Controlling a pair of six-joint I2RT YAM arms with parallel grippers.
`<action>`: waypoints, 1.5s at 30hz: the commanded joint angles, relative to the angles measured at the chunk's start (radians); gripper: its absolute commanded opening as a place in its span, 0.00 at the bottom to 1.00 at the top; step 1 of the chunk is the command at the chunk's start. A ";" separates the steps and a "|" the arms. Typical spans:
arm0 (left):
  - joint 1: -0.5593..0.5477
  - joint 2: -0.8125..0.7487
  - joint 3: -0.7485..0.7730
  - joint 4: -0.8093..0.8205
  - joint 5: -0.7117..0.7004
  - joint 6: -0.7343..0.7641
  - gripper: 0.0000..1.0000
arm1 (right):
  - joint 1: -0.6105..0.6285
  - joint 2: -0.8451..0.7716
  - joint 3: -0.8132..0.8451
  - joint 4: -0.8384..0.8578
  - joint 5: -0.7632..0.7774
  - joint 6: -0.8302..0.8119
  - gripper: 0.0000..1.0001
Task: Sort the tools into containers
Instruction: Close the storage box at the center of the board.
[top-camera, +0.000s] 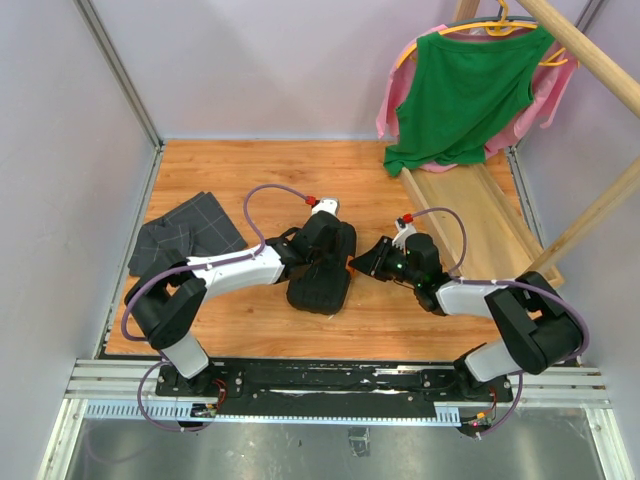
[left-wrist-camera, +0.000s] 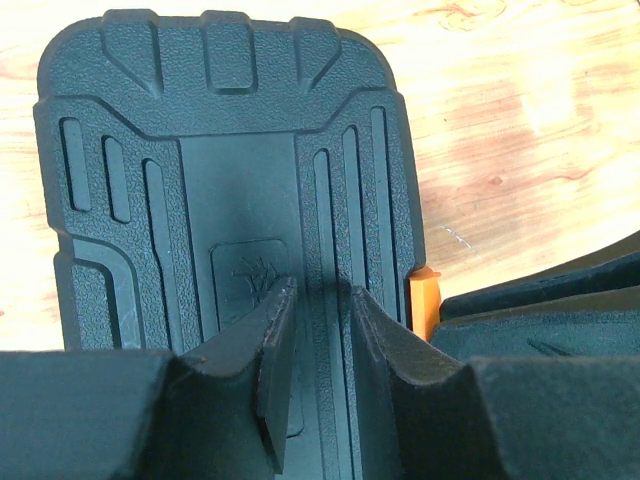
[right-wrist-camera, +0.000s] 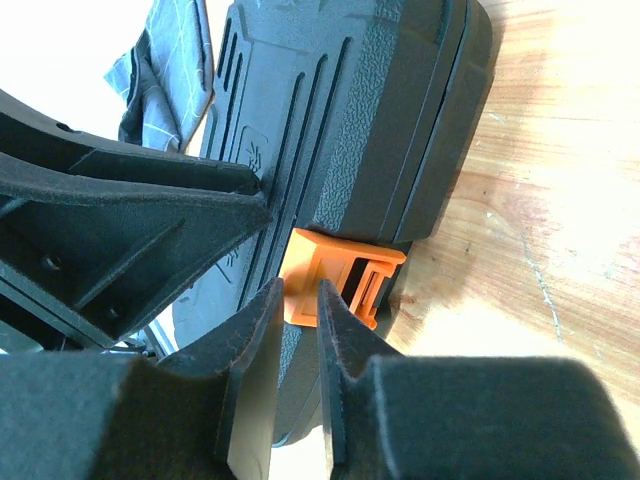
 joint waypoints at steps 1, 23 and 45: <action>-0.034 0.089 -0.031 -0.109 0.147 -0.027 0.31 | 0.043 0.041 0.014 -0.047 -0.036 -0.026 0.19; -0.034 0.099 -0.027 -0.114 0.141 -0.027 0.30 | 0.043 0.062 0.016 -0.130 -0.005 -0.084 0.24; -0.034 0.098 -0.030 -0.111 0.141 -0.027 0.30 | 0.043 -0.228 0.015 -0.427 0.200 -0.225 0.42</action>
